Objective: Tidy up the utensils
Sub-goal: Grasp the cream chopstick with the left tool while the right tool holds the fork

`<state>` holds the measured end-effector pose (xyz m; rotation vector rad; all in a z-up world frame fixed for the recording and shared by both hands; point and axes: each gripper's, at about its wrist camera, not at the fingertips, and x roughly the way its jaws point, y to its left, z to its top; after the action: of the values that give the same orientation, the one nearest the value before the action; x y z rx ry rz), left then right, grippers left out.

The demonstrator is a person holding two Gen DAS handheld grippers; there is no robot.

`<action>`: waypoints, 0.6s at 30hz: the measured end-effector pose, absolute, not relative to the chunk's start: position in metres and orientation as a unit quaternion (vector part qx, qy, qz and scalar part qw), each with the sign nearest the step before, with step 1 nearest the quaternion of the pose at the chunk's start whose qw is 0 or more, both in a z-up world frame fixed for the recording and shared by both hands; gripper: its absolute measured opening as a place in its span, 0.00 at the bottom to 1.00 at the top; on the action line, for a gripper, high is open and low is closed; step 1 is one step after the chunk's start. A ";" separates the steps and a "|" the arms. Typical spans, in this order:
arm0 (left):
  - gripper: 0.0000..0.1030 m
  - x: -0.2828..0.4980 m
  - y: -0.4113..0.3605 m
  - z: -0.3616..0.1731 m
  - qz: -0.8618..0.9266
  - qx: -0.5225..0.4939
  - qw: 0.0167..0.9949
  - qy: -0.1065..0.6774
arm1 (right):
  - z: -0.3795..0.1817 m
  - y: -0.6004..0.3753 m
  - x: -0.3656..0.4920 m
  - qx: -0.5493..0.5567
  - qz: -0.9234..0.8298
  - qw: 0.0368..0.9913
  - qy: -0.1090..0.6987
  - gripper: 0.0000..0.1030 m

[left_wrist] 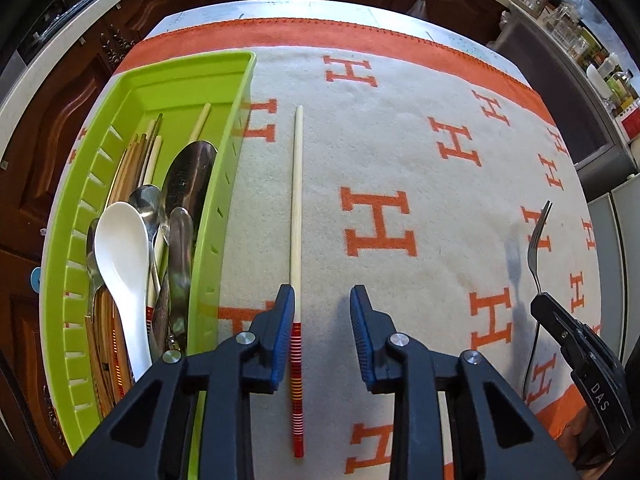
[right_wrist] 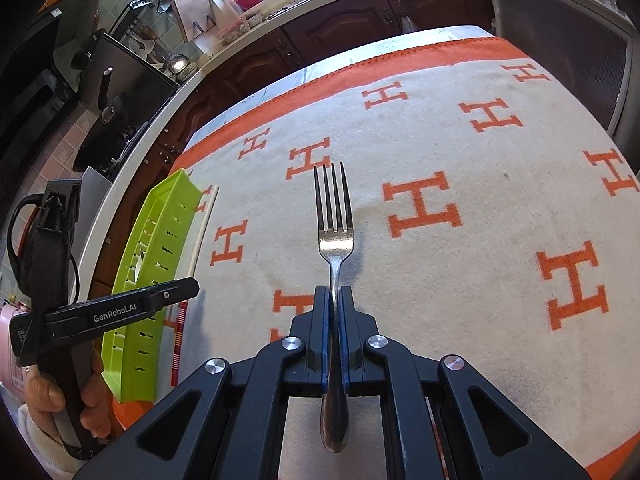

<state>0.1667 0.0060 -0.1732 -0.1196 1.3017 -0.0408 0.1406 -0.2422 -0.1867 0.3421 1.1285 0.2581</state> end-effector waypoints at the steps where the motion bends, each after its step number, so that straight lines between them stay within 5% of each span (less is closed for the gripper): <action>1: 0.26 0.169 0.004 -0.173 -0.016 -0.049 0.792 0.609 | -0.187 -0.243 0.141 0.163 0.122 0.823 0.531 0.04; 10: 0.23 0.188 -0.011 -0.182 0.007 -0.009 0.765 0.644 | -0.188 -0.247 0.143 0.185 0.120 0.819 0.530 0.04; 18: 0.05 0.187 -0.035 -0.181 -0.004 0.018 0.788 0.616 | -0.188 -0.246 0.142 0.190 0.126 0.817 0.531 0.04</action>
<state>0.1875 -0.0346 -0.1813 0.0381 1.3267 -0.0085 0.1422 -0.2461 -0.1880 0.4049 1.1311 0.2677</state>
